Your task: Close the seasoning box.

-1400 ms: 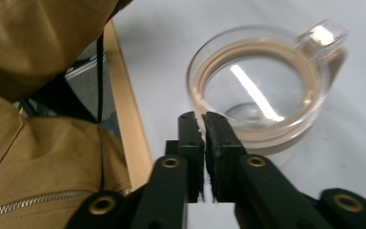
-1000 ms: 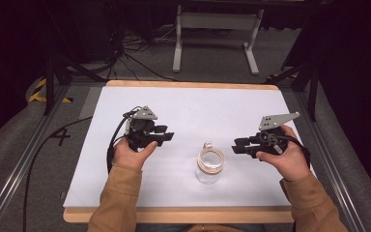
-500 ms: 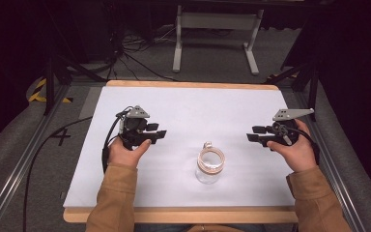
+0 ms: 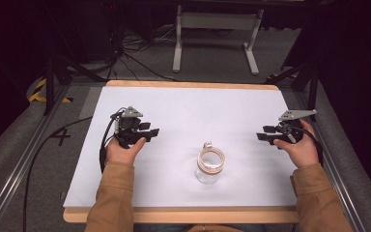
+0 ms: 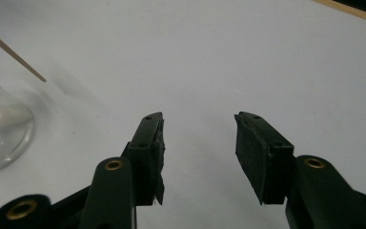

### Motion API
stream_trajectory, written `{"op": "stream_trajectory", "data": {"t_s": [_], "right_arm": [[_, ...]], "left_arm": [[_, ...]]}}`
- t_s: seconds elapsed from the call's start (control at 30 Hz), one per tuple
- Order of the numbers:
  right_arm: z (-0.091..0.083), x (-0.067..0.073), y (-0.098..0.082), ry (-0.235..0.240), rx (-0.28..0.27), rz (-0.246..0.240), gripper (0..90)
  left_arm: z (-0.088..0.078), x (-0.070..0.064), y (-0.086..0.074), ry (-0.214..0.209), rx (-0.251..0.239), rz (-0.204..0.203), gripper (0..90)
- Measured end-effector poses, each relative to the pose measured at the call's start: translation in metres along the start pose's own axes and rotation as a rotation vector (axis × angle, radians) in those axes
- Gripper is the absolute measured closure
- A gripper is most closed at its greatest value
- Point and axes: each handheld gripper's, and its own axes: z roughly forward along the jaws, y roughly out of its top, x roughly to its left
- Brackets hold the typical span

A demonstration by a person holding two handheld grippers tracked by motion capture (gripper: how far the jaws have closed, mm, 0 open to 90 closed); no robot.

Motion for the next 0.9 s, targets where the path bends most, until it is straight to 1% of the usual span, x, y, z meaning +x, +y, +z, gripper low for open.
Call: {"op": "stream_trajectory", "data": {"t_s": [0.03, 0.1, 0.2, 0.23, 0.27, 0.33, 0.4, 0.43, 0.47, 0.57, 0.6, 0.7, 0.77, 0.83, 0.9], "right_arm": [[0.001, -0.002, -0.002, -0.002, 0.003, 0.001, 52.9], [0.005, -0.008, -0.007, -0.009, 0.012, 0.012, 52.9], [0.009, -0.013, -0.013, -0.017, 0.030, 0.029, 52.6], [0.011, -0.015, -0.015, -0.021, 0.036, 0.026, 52.6], [0.012, -0.017, -0.016, -0.024, 0.038, 0.025, 52.6], [0.015, -0.019, -0.019, -0.028, 0.046, 0.028, 52.5], [0.018, -0.022, -0.023, -0.037, 0.059, 0.030, 52.5], [0.018, -0.022, -0.023, -0.037, 0.059, 0.030, 52.5], [0.022, -0.024, -0.026, -0.038, 0.073, 0.034, 52.5], [0.025, -0.026, -0.029, -0.044, 0.088, 0.034, 52.5], [0.026, -0.026, -0.030, -0.044, 0.094, 0.041, 52.5], [0.030, -0.026, -0.032, -0.042, 0.115, 0.041, 52.2], [0.032, -0.025, -0.031, -0.039, 0.121, 0.032, 51.9], [0.032, -0.024, -0.031, -0.036, 0.117, 0.029, 51.9], [0.032, -0.024, -0.031, -0.036, 0.115, 0.029, 51.9]], "left_arm": [[0.001, 0.003, -0.002, 0.013, -0.001, -0.001, 53.0], [0.004, 0.007, -0.006, 0.017, 0.001, -0.013, 52.5], [0.007, 0.013, -0.011, 0.034, 0.008, -0.026, 51.4], [0.008, 0.015, -0.012, 0.044, 0.013, -0.017, 51.2], [0.009, 0.016, -0.014, 0.047, 0.012, -0.024, 51.0], [0.012, 0.019, -0.016, 0.063, 0.024, -0.026, 49.5], [0.015, 0.022, -0.020, 0.062, 0.041, -0.036, 49.3], [0.015, 0.022, -0.020, 0.062, 0.041, -0.036, 49.3], [0.017, 0.024, -0.022, 0.067, 0.051, -0.036, 49.3], [0.017, 0.025, -0.022, 0.069, 0.062, -0.031, 49.2], [0.017, 0.025, -0.022, 0.070, 0.062, -0.031, 49.1], [0.018, 0.024, -0.022, 0.068, 0.052, -0.038, 49.1], [0.017, 0.024, -0.022, 0.071, 0.049, -0.033, 49.1], [0.017, 0.023, -0.022, 0.069, 0.054, -0.038, 49.1], [0.017, 0.023, -0.022, 0.067, 0.052, -0.028, 49.0]]}}
